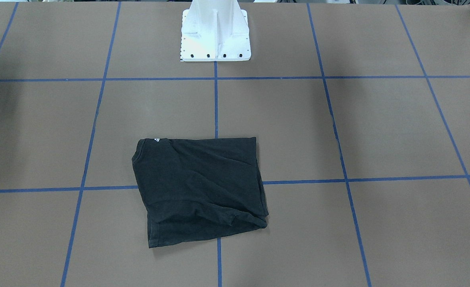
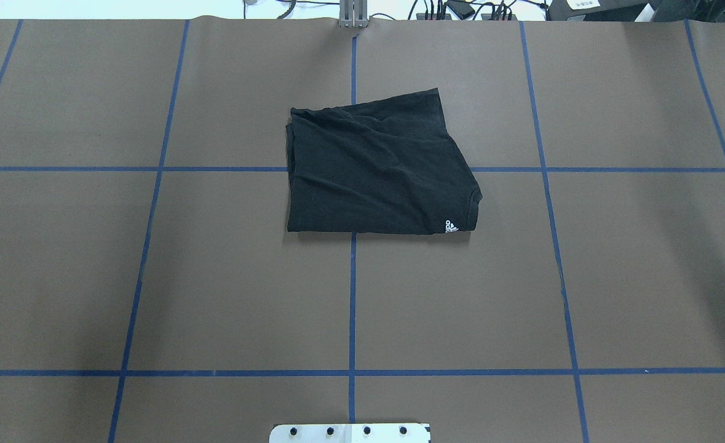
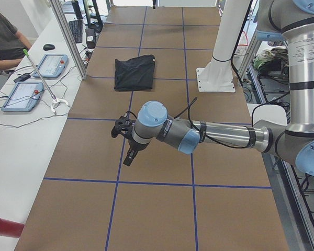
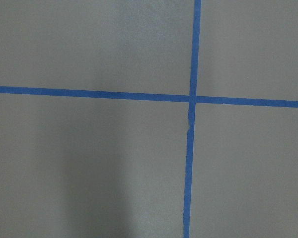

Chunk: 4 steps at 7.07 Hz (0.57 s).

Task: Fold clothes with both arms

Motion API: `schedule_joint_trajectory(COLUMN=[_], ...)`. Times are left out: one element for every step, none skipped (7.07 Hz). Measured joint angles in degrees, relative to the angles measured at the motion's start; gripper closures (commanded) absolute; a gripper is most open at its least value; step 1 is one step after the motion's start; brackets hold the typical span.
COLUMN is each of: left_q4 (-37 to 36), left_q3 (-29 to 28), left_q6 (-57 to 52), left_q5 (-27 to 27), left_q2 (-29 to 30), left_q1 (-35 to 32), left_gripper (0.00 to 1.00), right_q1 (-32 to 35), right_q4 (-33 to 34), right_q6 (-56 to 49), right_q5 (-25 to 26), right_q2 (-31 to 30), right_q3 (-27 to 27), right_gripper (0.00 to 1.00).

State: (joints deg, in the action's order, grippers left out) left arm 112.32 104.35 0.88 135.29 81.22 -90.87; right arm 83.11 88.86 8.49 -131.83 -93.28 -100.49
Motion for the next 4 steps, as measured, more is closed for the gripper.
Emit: schedule_joint_trajectory(left_q4=[-0.04,-0.12,-0.15,-0.15], left_q3=[0.39,0.87,0.89,0.85], left_q6=[0.11,0.35,0.46,0.50], left_q5=[-0.04,-0.16,-0.15,-0.01], left_q2=[0.00,-0.03,-0.06,-0.21], left_q1=[0.00,0.00,-0.01,0.00], left_gripper=[0.00,0.00,0.00,0.00], right_q1=[0.02,0.02,-0.02,-0.04], right_q4=[0.00,0.00,-0.02,-0.04], right_q6=[0.06,0.16,0.24,0.28], right_q5=[0.00,0.00,0.00,0.04], right_q2=[0.00,-0.02,-0.05,-0.05], right_q3=[0.01,0.02,0.03,0.06], right_gripper=[0.00,0.00,0.00,0.00])
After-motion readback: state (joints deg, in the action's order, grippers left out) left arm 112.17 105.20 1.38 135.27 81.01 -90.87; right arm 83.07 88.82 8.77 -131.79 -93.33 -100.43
